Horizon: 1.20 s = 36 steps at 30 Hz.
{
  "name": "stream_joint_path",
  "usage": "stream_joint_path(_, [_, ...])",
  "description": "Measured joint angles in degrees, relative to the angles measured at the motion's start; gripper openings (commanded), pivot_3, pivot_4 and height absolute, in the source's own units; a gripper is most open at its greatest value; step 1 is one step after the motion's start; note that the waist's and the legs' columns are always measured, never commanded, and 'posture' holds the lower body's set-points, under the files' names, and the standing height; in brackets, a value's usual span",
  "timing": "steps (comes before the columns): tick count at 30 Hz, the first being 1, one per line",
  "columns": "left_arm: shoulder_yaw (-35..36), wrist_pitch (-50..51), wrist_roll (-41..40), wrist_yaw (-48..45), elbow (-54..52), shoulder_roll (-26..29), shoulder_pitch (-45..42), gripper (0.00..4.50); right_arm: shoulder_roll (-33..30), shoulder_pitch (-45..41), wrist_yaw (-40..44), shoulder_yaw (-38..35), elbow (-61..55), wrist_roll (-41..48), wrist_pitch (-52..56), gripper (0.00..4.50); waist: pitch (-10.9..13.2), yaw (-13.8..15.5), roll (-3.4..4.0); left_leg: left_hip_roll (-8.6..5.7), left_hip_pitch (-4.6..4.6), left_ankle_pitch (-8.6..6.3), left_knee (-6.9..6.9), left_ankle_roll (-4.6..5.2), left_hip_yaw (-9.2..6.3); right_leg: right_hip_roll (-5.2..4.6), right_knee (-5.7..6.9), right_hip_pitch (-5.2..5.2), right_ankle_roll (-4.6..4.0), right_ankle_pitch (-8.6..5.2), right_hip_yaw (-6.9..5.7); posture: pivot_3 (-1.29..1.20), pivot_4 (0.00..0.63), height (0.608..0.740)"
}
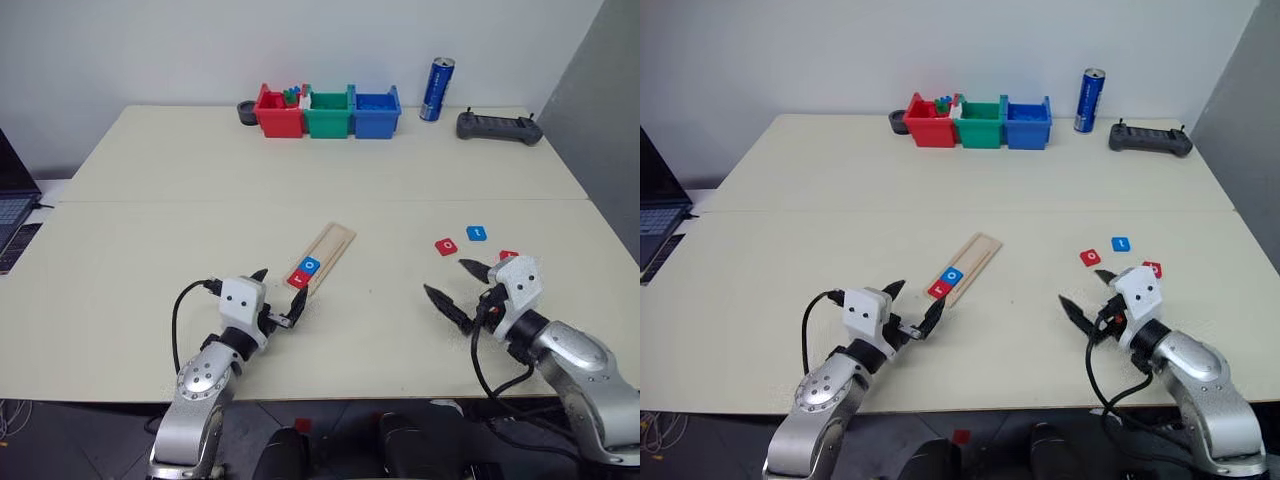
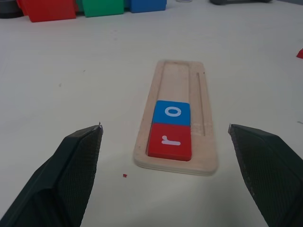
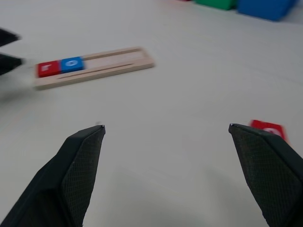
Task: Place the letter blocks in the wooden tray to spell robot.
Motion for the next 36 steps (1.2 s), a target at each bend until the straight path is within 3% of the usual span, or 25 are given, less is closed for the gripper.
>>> stream_joint_path(9, [-1.42,-1.93,0.13,-3.28,7.43,-0.44,-4.02,4.50,-7.37,-5.12,9.02,0.18,-1.12,9.92,6.50,4.45,0.02,0.23,-0.05,0.00,-0.03,0.00,0.01,0.00,-0.05,0.00,0.00,0.00,0.02,0.02,-0.04,0.00,0.150,0.740])
stream_joint_path(36, [-3.05,-6.68,2.12,-7.88,17.47,0.64,-10.73,4.50,-7.02,-12.01,6.17,2.09,-1.35,13.81,10.42,4.45,0.01,1.14,-0.02,-0.04,-0.03,0.01,0.06,0.00,-0.07,-0.05,0.01,0.03,0.07,0.05,-0.05,0.00,0.150,0.740])
